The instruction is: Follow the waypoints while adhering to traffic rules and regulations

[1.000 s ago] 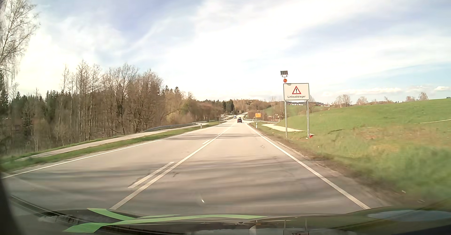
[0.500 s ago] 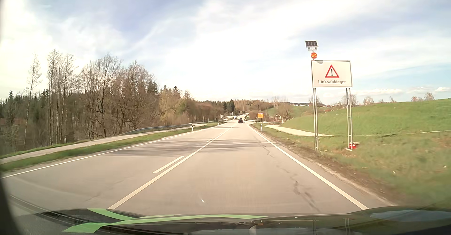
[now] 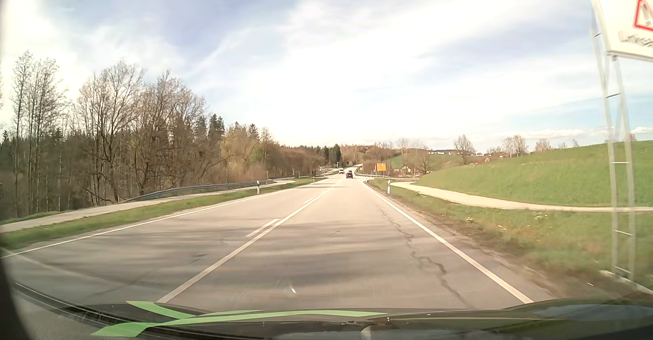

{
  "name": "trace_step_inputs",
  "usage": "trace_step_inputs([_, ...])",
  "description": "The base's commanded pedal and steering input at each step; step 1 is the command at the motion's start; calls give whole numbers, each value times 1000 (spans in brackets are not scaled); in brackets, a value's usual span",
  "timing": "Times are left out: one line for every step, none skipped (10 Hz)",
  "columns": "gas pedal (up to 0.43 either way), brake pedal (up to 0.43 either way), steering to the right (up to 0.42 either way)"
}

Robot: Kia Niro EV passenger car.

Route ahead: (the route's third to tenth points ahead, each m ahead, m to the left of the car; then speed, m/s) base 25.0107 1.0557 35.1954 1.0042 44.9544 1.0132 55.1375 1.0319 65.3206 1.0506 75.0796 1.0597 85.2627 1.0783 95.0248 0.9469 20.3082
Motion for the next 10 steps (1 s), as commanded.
trace_step_inputs([39, 0, -4])
trace_step_inputs([47, 0, -4])
trace_step_inputs([59, 0, -4])
trace_step_inputs([67, 0, -4])
trace_step_inputs([79, 0, -3])
trace_step_inputs([87, 0, -3])
trace_step_inputs([87, 0, -3])
trace_step_inputs([87, 0, -3])
trace_step_inputs([87, 0, -2])
trace_step_inputs([87, 0, -2])
